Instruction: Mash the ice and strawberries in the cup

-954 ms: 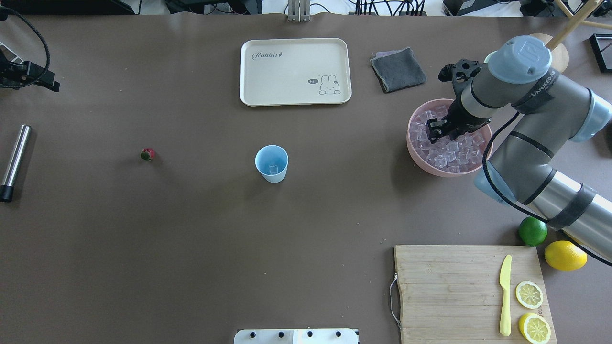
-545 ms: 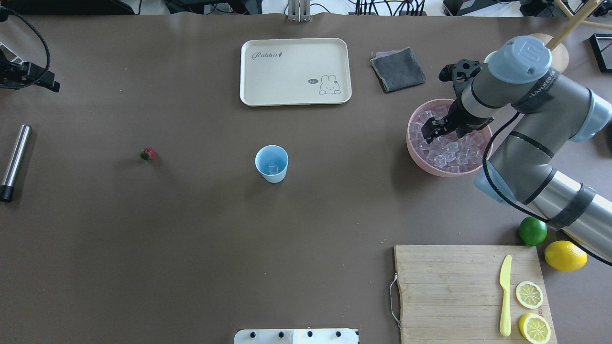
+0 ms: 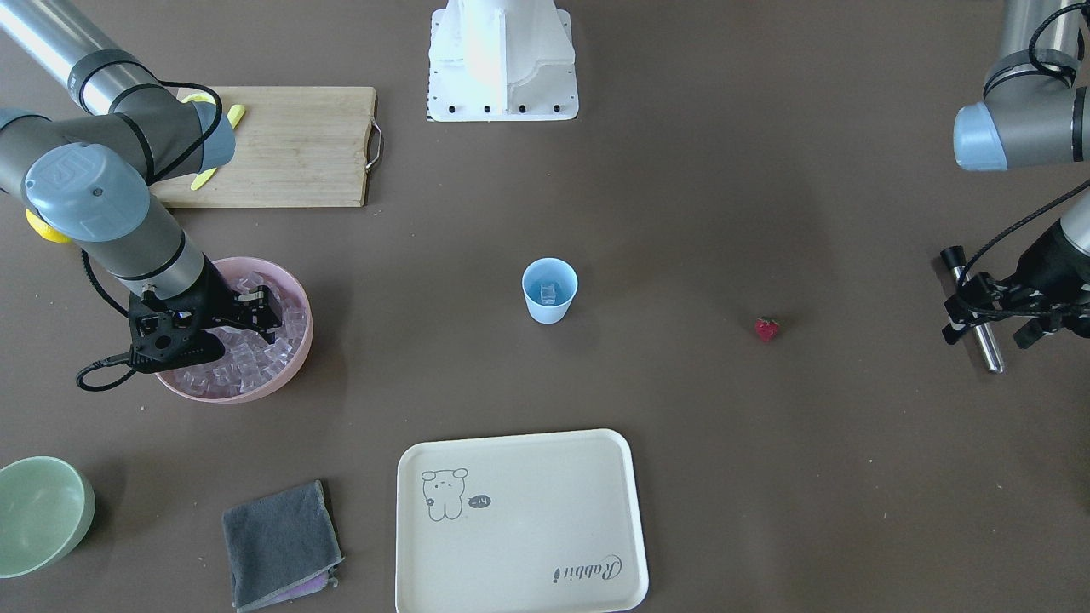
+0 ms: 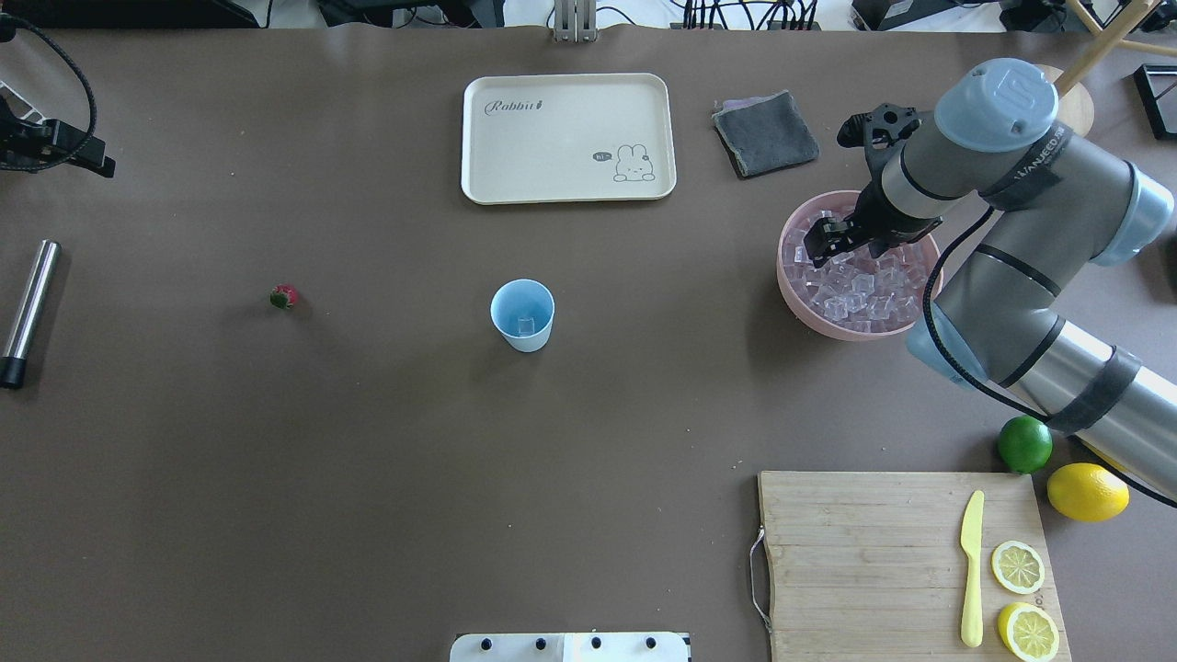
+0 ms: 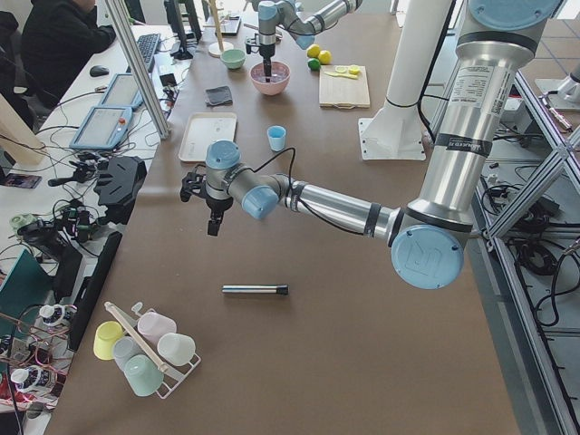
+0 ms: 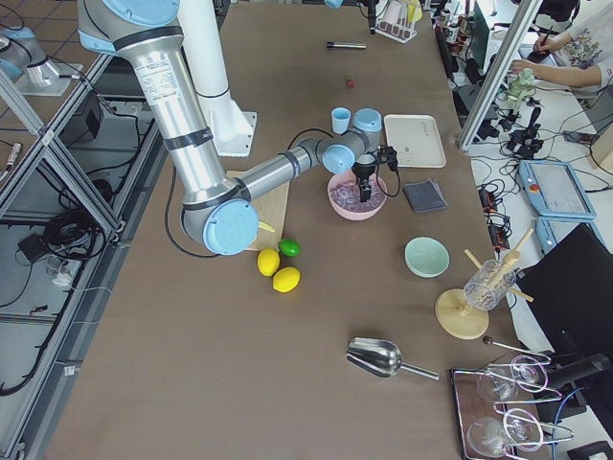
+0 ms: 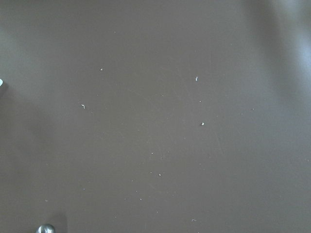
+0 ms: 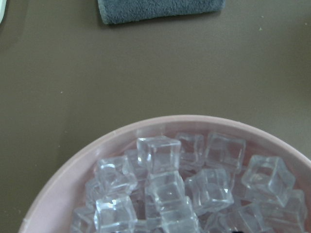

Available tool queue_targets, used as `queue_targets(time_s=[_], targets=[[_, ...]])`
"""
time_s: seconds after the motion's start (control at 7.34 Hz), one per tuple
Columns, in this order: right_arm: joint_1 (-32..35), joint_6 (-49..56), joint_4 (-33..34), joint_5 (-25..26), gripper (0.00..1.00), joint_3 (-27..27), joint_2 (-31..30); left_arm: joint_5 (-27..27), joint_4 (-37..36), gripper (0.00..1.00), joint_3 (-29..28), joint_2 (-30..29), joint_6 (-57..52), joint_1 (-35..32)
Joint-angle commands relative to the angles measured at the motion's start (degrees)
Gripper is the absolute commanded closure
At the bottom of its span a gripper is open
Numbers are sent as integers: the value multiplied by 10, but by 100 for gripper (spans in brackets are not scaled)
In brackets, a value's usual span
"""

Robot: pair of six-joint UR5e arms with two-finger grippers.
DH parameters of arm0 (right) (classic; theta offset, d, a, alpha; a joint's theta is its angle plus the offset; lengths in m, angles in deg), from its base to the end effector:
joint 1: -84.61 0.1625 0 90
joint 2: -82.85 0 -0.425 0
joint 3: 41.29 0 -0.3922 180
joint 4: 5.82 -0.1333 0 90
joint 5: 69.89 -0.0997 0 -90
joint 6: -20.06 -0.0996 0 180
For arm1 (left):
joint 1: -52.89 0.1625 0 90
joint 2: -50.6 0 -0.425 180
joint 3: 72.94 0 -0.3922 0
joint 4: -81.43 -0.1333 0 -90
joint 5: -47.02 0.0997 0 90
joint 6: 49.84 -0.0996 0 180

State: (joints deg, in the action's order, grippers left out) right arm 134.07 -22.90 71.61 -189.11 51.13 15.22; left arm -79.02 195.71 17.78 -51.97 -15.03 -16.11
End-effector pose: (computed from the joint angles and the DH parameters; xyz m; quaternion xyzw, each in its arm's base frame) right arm -0.3580 -0.5489 0.3997 0.0721 -0.3846 -0.0614 0.9182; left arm 0.1461 -0.5891 0.4902 0.1336 0.4021 -0.0093 0.9057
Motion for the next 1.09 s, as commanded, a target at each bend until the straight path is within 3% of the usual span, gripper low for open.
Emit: queue_targets(time_s=[0.0,0.54,0.82,0.95], targets=[[7,1,0,-1,21,2,3,0,1,2,1,0,1,0],[4,8,-2,1,21,-2,0,0,8,2,-1,4,1,0],[-2,9,-3,12,37,-9,0,0,9,2,-1,4,1,0],[-5,9,-3,14,39,-9,0,0,9,2,-2,4,1,0]])
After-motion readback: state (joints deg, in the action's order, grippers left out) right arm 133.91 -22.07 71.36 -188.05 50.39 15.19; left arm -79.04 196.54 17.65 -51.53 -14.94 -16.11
